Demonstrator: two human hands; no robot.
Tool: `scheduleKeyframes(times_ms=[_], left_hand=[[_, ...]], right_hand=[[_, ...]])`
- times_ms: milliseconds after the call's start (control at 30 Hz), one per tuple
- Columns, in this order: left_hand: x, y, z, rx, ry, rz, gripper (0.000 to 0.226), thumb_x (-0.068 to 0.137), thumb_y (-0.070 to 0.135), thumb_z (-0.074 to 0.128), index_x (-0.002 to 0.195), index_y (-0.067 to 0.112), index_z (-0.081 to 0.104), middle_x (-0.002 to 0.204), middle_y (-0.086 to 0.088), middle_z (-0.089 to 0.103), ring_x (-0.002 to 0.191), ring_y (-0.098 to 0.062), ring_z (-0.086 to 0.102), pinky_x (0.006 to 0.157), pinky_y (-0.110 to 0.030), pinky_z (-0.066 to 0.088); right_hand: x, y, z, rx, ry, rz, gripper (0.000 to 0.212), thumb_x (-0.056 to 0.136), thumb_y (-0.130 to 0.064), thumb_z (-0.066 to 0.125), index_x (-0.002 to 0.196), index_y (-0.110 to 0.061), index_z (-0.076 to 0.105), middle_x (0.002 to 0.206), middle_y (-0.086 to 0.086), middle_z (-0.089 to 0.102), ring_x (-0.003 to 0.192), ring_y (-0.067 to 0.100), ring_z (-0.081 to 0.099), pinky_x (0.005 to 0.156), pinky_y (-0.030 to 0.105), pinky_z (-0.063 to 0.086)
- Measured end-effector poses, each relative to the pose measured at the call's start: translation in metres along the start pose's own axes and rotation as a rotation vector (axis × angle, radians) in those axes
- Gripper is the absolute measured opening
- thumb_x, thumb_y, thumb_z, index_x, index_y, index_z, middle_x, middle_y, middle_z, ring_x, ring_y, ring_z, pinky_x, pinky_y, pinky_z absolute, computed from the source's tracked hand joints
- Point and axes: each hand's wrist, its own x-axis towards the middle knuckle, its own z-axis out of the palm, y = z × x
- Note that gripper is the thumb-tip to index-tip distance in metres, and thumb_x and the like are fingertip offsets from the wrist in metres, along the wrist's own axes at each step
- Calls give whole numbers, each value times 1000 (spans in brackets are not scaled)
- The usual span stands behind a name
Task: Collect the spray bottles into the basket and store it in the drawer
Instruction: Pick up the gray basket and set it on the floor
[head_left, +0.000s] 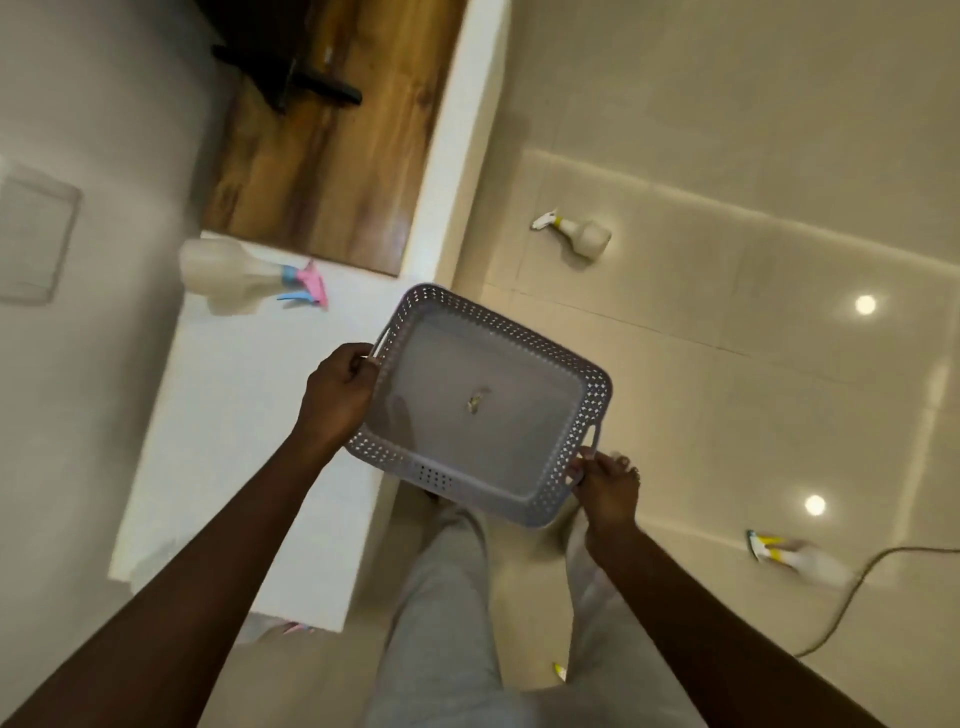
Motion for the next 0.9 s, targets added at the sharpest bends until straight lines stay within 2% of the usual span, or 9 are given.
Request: scheduleKeyframes(times_ms=[67, 200, 300, 367, 433, 533, 667, 800, 900], left_hand=[[-10, 19, 35, -10, -34, -5, 27, 99, 27, 55, 123, 25, 68, 105, 8, 70, 105, -21, 67, 91, -37, 51], [-26, 59, 118, -9, -126, 3, 35, 94, 39, 51, 123, 27, 67, 104, 13, 70, 101, -16, 67, 80, -31, 49], [-27, 76, 181, -5, -151, -10, 47, 89, 45, 50, 128, 24, 67, 111, 6, 73, 104, -18, 68, 87, -35, 53], [-24, 82, 228, 1, -150, -19, 47, 92, 43, 51, 131, 22, 66, 119, -1, 73, 106, -20, 67, 91, -37, 53], [-19, 84, 269, -14, -160, -38, 44, 93, 38, 53, 132, 21, 66, 120, -2, 73, 105, -20, 69, 96, -41, 56], [-3, 81, 331, -50, -178, -76, 51, 85, 40, 53, 130, 19, 67, 118, -3, 74, 104, -21, 71, 100, -48, 57], [30, 66, 402, -51, -191, -121, 34, 84, 36, 52, 114, 30, 67, 109, 1, 75, 100, -21, 72, 100, -48, 57], [64, 40, 460, -18, -167, -144, 17, 83, 31, 53, 83, 36, 69, 86, 10, 74, 79, -13, 69, 82, -37, 56], [88, 16, 492, -14, -170, -161, 27, 85, 30, 55, 103, 28, 74, 87, 12, 73, 74, -4, 68, 69, -26, 51]], right_hand=[[25, -4, -37, 27, 74, -24, 17, 101, -14, 65, 111, -9, 78, 106, 19, 79, 94, 30, 71, 98, 52, 56], [75, -10, -118, 118, 150, -18, 23, 102, -10, 62, 120, -3, 76, 104, 20, 75, 87, 33, 67, 74, 42, 57], [121, -10, -170, 147, 176, -44, 25, 101, -7, 61, 120, -5, 77, 113, 19, 78, 103, 34, 71, 95, 48, 58], [155, -6, -200, 149, 181, -48, 22, 100, -8, 62, 115, -8, 79, 112, 18, 78, 105, 34, 71, 98, 48, 57], [190, -1, -222, 131, 182, -53, 19, 99, -10, 63, 106, -16, 80, 105, 12, 78, 98, 30, 71, 87, 40, 58], [249, 13, -246, 123, 162, -64, 20, 96, -10, 66, 108, -13, 80, 102, 7, 79, 90, 21, 69, 80, 32, 55], [320, 31, -257, 107, 114, -67, 30, 93, -8, 66, 78, -30, 80, 73, -14, 77, 67, 1, 70, 62, 18, 55], [387, 52, -252, 99, 67, -61, 30, 93, -5, 64, 82, -29, 78, 68, -21, 76, 58, -9, 67, 53, 10, 51], [430, 68, -242, 98, 45, -62, 31, 97, -3, 62, 87, -29, 76, 70, -20, 76, 59, -10, 69, 53, 8, 51]])
